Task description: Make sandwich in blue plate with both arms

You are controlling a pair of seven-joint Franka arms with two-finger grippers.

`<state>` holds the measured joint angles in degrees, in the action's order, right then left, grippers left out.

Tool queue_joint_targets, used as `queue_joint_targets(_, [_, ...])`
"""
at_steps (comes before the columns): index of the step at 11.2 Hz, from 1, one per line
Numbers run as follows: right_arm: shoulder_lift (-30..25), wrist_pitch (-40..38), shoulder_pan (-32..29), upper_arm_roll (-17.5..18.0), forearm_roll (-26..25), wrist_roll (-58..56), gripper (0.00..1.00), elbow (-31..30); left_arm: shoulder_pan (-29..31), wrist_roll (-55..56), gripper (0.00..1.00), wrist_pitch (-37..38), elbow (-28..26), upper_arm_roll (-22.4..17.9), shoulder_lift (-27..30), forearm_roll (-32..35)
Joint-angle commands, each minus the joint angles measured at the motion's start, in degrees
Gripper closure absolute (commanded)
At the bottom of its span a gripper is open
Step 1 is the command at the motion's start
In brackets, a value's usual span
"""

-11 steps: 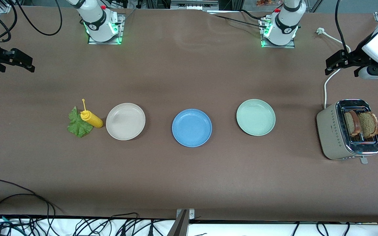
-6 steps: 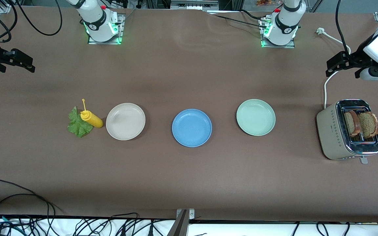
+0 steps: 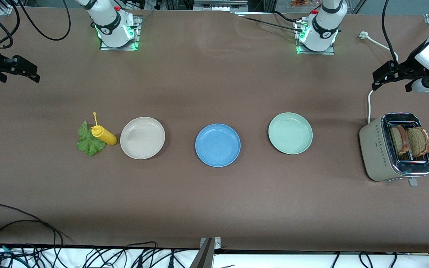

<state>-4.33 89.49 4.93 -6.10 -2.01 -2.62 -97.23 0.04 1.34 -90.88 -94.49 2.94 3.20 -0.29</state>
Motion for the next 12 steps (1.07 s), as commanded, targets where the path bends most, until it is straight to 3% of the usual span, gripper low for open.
queue_joint_targets(1, [0.29, -1.24, -0.36, 0.21, 0.61, -0.54, 0.0, 2.04, -0.22, -1.16, 0.0, -1.05, -0.43, -0.13, 0.23, 0.73])
queue_joint_targets(12, [0.64, -1.42, -0.01, 0.48, 0.87, -0.45, 0.0, 3.01, -0.04, -1.16, 0.0, -2.28, -0.25, -0.65, -0.56, 0.73])
